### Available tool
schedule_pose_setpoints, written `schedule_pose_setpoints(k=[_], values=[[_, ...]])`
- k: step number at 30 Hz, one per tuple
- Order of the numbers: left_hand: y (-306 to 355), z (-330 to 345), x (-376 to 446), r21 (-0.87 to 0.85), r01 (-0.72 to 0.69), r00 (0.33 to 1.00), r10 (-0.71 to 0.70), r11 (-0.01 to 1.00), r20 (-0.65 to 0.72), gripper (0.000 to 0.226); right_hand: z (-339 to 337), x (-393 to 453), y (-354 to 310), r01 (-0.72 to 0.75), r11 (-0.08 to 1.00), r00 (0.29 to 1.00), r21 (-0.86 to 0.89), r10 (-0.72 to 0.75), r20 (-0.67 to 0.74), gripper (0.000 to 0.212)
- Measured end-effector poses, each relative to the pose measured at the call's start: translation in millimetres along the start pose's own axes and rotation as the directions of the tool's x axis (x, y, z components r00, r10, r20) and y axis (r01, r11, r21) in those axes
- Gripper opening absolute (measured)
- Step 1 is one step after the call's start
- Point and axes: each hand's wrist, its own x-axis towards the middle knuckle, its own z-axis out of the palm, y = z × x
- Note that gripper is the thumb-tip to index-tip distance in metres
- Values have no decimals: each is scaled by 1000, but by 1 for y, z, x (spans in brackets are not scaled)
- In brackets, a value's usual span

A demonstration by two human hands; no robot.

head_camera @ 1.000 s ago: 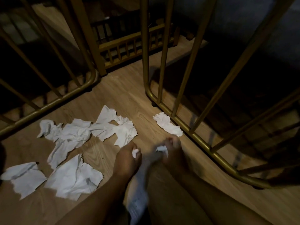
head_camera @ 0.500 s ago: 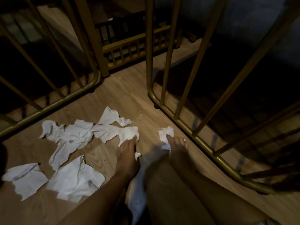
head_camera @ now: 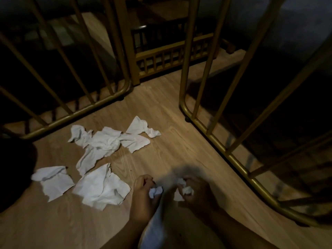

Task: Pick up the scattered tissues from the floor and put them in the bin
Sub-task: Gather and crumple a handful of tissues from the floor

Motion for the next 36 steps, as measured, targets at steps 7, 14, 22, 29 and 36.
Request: schedule_pose_setpoints(k=[7, 14, 22, 29, 36], values=[[11, -32, 1, -189, 141, 940, -191, 972, -283, 30, 16, 35, -42, 36, 998, 997, 58, -40, 61, 15], [0, -95, -2, -121, 161, 839, -201, 979, -506, 24, 43, 58, -116, 183, 974, 982, 132, -176, -68, 71], [-78, -130, -23, 146, 385, 854, -291, 912, -431, 49, 106, 55, -158, 326, 926, 907, 191, -363, 215, 19], [-57, -115, -56, 68, 368, 909, -344, 927, -234, 68, 135, 30, -145, 465, 877, 842, 122, -480, 244, 52], [-45, -113, -71, 97, 310, 923, -275, 946, -269, 40, 126, 33, -142, 435, 882, 855, 182, -468, 226, 62]])
